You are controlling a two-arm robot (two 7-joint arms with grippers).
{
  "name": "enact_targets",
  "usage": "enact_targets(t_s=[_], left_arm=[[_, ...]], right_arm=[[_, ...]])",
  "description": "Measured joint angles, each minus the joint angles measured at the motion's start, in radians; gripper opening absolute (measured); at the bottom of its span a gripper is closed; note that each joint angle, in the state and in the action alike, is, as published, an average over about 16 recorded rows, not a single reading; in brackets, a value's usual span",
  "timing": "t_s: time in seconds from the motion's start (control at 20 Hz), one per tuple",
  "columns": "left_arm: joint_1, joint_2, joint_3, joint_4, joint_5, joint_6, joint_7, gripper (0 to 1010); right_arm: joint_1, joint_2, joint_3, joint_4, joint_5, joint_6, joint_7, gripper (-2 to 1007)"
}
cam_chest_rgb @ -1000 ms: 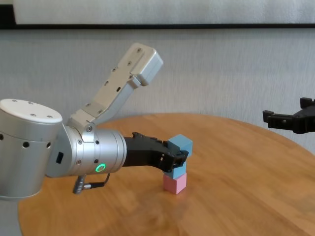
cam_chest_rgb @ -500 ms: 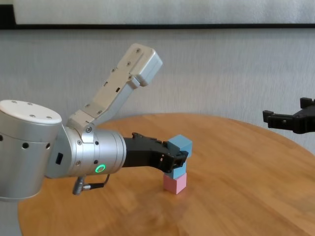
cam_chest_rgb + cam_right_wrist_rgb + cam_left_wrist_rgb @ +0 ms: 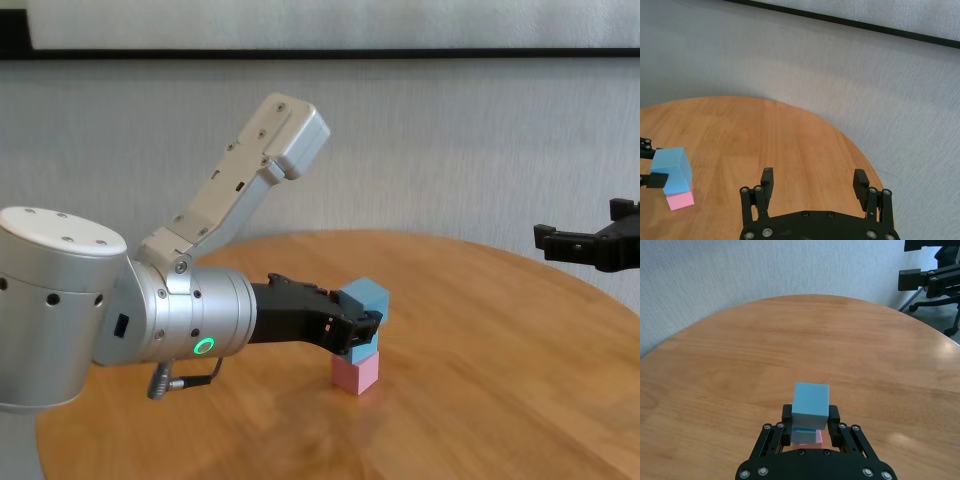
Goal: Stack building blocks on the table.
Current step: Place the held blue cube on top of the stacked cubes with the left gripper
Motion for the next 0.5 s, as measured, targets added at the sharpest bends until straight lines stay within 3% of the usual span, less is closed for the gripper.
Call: enact_targets(t_s=[0.5], left_arm=[[0.005, 0.004, -0.003, -0.036, 0.008, -0.001, 0.015, 751]], right_arm=[[0.000, 0.000, 0.000, 0.000, 0.000, 0.000, 0.000, 1005]])
